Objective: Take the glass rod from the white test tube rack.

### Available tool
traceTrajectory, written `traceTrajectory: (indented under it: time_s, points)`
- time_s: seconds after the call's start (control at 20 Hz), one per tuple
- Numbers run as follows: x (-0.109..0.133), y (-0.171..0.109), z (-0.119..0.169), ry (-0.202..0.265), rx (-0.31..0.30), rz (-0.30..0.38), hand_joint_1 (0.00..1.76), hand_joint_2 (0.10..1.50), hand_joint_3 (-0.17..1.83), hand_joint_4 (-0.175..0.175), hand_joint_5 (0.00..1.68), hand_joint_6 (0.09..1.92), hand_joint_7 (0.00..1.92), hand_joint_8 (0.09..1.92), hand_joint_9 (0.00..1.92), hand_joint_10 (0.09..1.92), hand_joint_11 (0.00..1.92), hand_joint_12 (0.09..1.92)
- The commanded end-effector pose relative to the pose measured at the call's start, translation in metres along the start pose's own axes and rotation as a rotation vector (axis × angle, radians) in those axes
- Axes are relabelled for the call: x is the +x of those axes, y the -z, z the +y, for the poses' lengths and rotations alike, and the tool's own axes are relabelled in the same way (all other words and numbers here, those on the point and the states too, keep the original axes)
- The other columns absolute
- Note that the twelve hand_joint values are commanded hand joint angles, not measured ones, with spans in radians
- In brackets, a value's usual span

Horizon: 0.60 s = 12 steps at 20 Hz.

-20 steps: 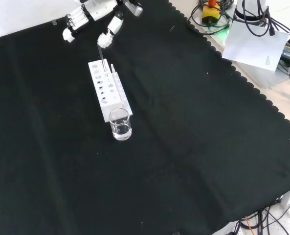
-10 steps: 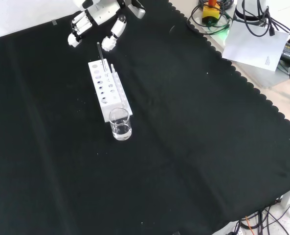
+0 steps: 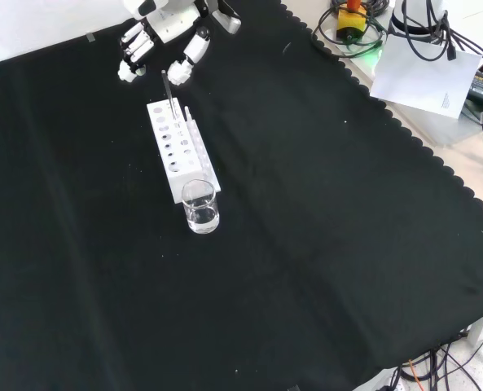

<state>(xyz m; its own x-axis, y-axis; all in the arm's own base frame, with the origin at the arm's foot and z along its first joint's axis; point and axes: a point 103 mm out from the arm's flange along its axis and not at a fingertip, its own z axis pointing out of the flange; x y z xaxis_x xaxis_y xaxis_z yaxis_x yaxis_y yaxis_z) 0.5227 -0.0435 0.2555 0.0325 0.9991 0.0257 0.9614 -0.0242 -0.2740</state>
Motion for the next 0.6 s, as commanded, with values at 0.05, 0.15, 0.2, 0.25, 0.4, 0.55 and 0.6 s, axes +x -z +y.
traceTrajectory:
  time_s: [0.05,0.15,0.2,0.25,0.4,0.55,0.6]
  points:
    - [-0.0025,-0.0068,0.0022,0.013,-0.014,0.005,0.67,1.32,-0.17,-0.175,0.27,0.09,0.31,1.01,0.59,0.96,0.28,1.41]
    - [-0.0017,-0.0084,0.0018,0.017,-0.014,0.002,0.69,1.33,-0.17,-0.175,0.29,0.09,0.36,1.02,0.64,0.98,0.32,1.4]
    - [-0.0017,-0.009,0.0016,0.017,-0.013,0.005,0.69,1.33,-0.17,-0.175,0.3,0.09,0.38,1.02,0.66,0.99,0.34,1.39]
    - [-0.0019,-0.0097,0.0013,0.016,-0.013,0.007,0.7,1.33,-0.17,-0.175,0.31,0.09,0.4,1.03,0.67,0.99,0.36,1.39]
    - [-0.001,-0.0106,0.0013,0.021,-0.011,0.006,0.71,1.33,-0.17,-0.175,0.35,0.15,0.45,1.04,0.72,1.0,0.41,1.38]
    - [-0.0016,-0.0149,0.0011,0.018,0.001,0.004,0.73,1.33,-0.17,-0.175,0.28,0.49,0.51,1.04,0.79,1.01,0.48,1.35]
    - [-0.0019,-0.0159,0.0011,0.017,0.005,0.005,0.74,1.33,-0.17,-0.175,0.25,0.6,0.52,1.04,0.8,1.01,0.5,1.34]
